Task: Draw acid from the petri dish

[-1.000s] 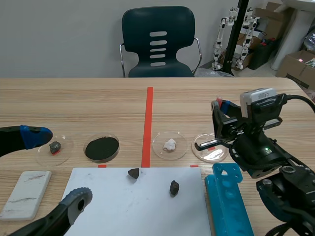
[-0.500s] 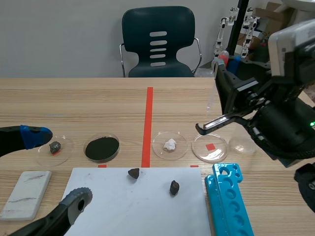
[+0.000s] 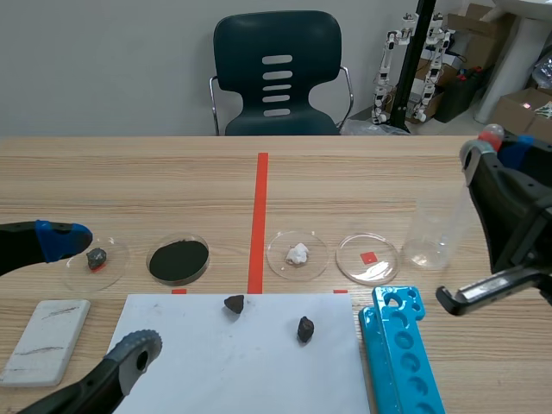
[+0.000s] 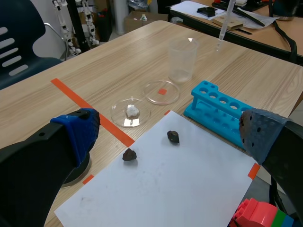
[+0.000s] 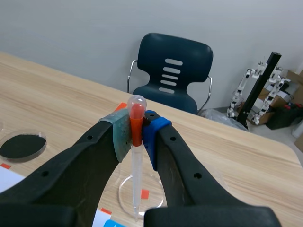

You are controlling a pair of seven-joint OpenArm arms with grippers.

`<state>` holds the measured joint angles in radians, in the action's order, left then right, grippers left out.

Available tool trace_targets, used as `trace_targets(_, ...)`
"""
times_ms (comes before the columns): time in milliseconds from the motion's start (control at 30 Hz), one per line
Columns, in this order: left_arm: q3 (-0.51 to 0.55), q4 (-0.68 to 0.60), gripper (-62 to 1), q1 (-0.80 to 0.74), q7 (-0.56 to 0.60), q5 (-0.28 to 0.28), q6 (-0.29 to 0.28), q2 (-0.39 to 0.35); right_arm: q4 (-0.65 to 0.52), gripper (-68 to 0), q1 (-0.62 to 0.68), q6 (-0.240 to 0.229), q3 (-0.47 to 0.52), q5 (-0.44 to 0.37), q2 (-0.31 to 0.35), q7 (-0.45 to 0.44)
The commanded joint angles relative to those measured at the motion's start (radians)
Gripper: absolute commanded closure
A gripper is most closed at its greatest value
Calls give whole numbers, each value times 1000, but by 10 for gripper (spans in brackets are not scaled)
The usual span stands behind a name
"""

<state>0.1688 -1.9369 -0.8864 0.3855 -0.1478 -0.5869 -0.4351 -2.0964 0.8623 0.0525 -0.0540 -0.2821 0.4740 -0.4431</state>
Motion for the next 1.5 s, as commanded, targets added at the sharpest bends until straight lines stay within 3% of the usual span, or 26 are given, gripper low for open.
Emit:
trace_targets(0, 2, -5, -620, -8, 13, -13, 0, 5, -27, -66, 25, 2, 18, -10, 5, -29)
trace_targets(133, 2, -5, -620, -8, 13, -13, 0, 5, -40, -66, 101, -29, 57, -11, 5, -100)
trace_targets(267, 2, -5, -619, -8, 13, -13, 0, 5, -40, -66, 158, -135, 103, -37, 5, -153)
trace_targets(367, 2, -5, -619, -8, 13, -13, 0, 5, -40, -66, 171, -177, 124, -42, 5, -159)
trace_targets(1467, 2, -5, -619, -8, 13, -13, 0, 5, -40, -66, 171, -181, 128, -43, 5, -167)
